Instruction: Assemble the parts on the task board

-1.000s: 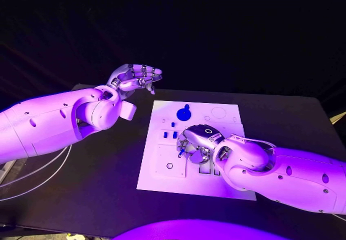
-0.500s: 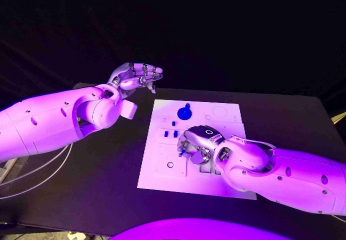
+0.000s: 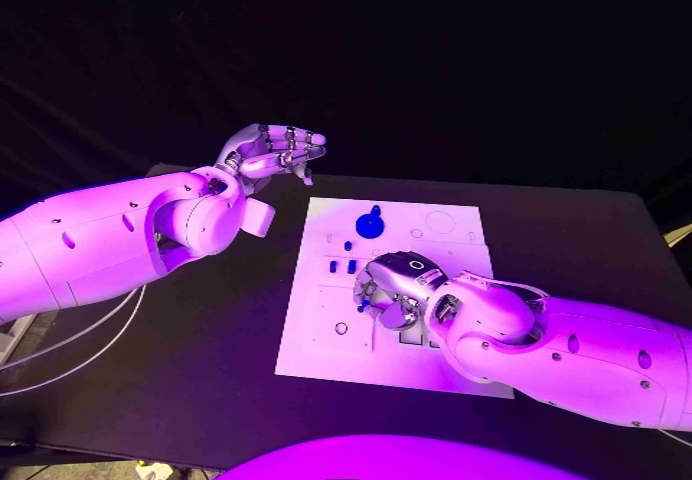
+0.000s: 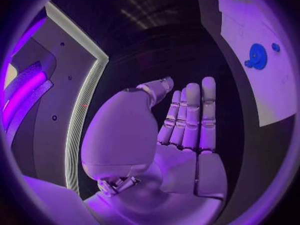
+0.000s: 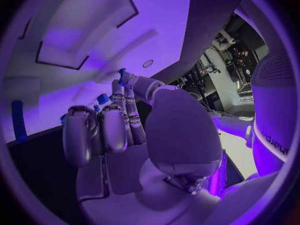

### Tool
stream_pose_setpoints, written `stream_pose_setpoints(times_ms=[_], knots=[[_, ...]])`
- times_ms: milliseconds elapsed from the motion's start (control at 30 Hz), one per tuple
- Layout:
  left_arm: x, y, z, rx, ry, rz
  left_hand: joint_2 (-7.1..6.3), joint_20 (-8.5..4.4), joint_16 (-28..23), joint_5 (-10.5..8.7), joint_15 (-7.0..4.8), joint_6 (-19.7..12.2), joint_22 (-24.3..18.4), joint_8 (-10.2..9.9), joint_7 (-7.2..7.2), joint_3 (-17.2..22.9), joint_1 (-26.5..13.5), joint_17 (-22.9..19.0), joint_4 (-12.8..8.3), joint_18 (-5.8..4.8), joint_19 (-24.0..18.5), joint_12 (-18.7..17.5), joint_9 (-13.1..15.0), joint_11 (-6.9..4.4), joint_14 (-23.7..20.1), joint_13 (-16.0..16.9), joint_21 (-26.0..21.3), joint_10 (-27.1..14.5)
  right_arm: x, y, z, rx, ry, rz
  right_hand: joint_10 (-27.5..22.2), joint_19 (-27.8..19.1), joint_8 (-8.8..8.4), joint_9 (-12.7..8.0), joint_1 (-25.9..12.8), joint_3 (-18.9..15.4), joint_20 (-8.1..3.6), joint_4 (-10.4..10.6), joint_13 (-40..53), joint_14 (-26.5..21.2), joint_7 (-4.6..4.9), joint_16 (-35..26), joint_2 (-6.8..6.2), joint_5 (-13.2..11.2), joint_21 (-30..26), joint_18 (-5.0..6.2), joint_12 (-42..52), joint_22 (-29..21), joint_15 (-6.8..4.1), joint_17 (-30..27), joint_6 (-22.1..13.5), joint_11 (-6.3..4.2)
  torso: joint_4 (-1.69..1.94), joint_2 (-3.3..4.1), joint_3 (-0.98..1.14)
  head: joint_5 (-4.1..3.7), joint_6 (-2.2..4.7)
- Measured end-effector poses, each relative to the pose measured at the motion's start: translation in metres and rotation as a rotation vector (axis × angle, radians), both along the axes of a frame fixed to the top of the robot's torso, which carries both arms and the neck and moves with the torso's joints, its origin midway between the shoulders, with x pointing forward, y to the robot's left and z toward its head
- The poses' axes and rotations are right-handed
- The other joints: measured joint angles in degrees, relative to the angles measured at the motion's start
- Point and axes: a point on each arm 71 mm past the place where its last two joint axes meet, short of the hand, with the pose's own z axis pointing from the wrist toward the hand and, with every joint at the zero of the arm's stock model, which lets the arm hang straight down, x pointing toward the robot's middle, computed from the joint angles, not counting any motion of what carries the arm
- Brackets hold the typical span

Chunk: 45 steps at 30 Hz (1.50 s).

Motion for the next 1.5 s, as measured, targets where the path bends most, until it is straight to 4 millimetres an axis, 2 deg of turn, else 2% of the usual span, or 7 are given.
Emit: stream_pose_setpoints(times_ms=[933, 1033, 1133, 1200, 1333, 1367, 1500], knots=[[0.0, 0.001, 0.0, 0.002, 0.006, 0.0, 0.0, 0.0, 0.0, 0.0, 0.0, -0.4, -0.1, 0.0, 0.0, 0.0, 0.0, 0.0, 0.0, 0.0, 0.0, 0.0, 0.0, 0.0, 0.0, 0.0, 0.0, 0.0, -0.001, 0.01, -0.003, -0.037, -0.011, 0.008, 0.0, 0.0, 0.0, 0.1, 0.0, -0.1, 0.0, -0.1, 0.0, 0.0, 0.04, 0.0, 0.01, -0.2, -0.3, 0.0, 0.1, 0.0, 0.0, -0.3, 0.0, 0.0, 0.01, -0.02, -0.05, 0.0, -0.29], [0.0, 0.001, 0.0, 0.002, 0.006, 0.0, 0.0, 0.0, 0.0, 0.0, 0.0, -0.4, -0.1, 0.0, 0.0, 0.0, 0.0, 0.0, 0.0, 0.0, 0.0, 0.0, 0.0, 0.0, 0.0, 0.0, 0.0, 0.0, -0.001, 0.011, -0.004, -0.038, -0.012, 0.009, 0.0, 0.0, -0.45, 0.1, -0.2, -0.1, 0.0, -0.1, 0.0, 0.0, 0.76, -0.2, 0.19, -0.2, -0.4, 0.0, -0.6, 0.0, 0.0, -0.7, -0.8, -0.05, 0.01, -0.02, -0.05, 0.03, -0.31], [0.0, 0.001, -0.001, 0.002, 0.007, 0.0, 0.0, 0.0, 0.0, 0.0, 0.0, -0.4, -0.1, 0.0, 0.0, 0.0, 0.0, 0.0, 0.0, 0.0, 0.0, 0.0, 0.0, 0.0, 0.0, 0.0, 0.0, 0.0, -0.001, 0.011, -0.004, -0.039, -0.012, 0.008, -1.1, 0.0, -1.46, 0.0, -0.7, -0.4, 0.0, 0.1, 0.5, 0.0, 1.41, -0.8, 0.71, -0.2, -1.7, 0.0, -1.1, 0.0, 0.26, -1.6, -2.2, -0.9, 0.02, -0.02, -0.05, 0.06, -0.4], [0.0, 0.001, -0.001, 0.002, 0.007, 0.0, 0.0, 0.0, 0.0, 0.0, 0.0, -0.4, -0.1, 0.0, 0.0, 0.0, 0.0, 0.0, 0.0, 0.0, 0.0, 0.0, 0.0, 0.0, 0.0, 0.0, 0.0, 0.0, -0.001, 0.01, -0.005, -0.039, -0.011, 0.007, -3.9, -0.4, -2.23, -0.2, -0.8, -0.4, 0.65, 0.1, 1.2, 0.0, 1.85, -1.6, 0.75, -0.2, -3.5, 0.0, -1.0, 0.0, 1.03, -2.7, -3.4, -0.3, 0.02, -0.02, -0.05, 0.08, -0.47], [0.0, 0.002, -0.001, 0.002, 0.008, 0.001, 0.0, 0.0, 0.0, 0.0, 0.0, -0.4, -0.1, 0.0, -0.01, 0.0, 0.0, 0.0, 0.0, 0.0, 0.0, 0.0, 0.0, 0.0, 0.0, 0.0, 0.0, 0.0, -0.001, 0.008, -0.007, -0.042, -0.006, 0.006, -6.9, -1.3, -2.73, -0.3, -2.6, -0.4, 1.46, 0.1, -0.1, -0.2, 2.15, -2.2, 0.03, 0.1, -5.6, 0.04, -1.0, -0.9, 1.26, -4.0, -4.2, 0.46, 0.02, -0.02, -0.05, 0.12, -0.49], [0.0, 0.002, -0.001, 0.003, 0.008, 0.001, 0.0, 0.0, 0.0, 0.0, 0.0, -0.4, -0.1, 0.0, -0.01, 0.0, 0.0, 0.0, 0.0, 0.0, 0.0, 0.0, 0.0, 0.0, 0.0, 0.0, 0.0, 0.0, -0.001, 0.008, -0.007, -0.042, -0.005, 0.005, -7.8, -1.5, -2.76, -0.3, -2.9, -0.4, 1.68, 0.1, -0.3, 0.0, 2.33, -2.3, -0.36, 0.1, -6.3, 0.65, -1.0, -1.6, 1.47, -4.3, -4.4, 0.63, 0.02, -0.02, -0.05, 0.15, -0.49], [0.0, 0.003, -0.001, 0.003, 0.009, 0.001, 0.0, 0.0, 0.0, 0.0, 0.0, -0.4, -0.1, 0.0, -0.01, -0.1, 0.0, 0.0, 0.1, 0.0, 0.0, 0.0, 0.0, 0.12, 0.0, -0.1, -0.2, -0.1, -0.002, 0.005, -0.007, -0.038, -0.004, 0.002, -11.5, -3.1, -3.95, -0.6, -3.0, -0.5, 2.01, 0.3, -1.3, -0.1, 2.48, -3.2, -1.51, 0.1, -9.5, 1.31, -1.0, -4.7, 1.75, -5.9, -6.3, 1.24, 0.01, -0.02, -0.03, 0.2, -0.39]])
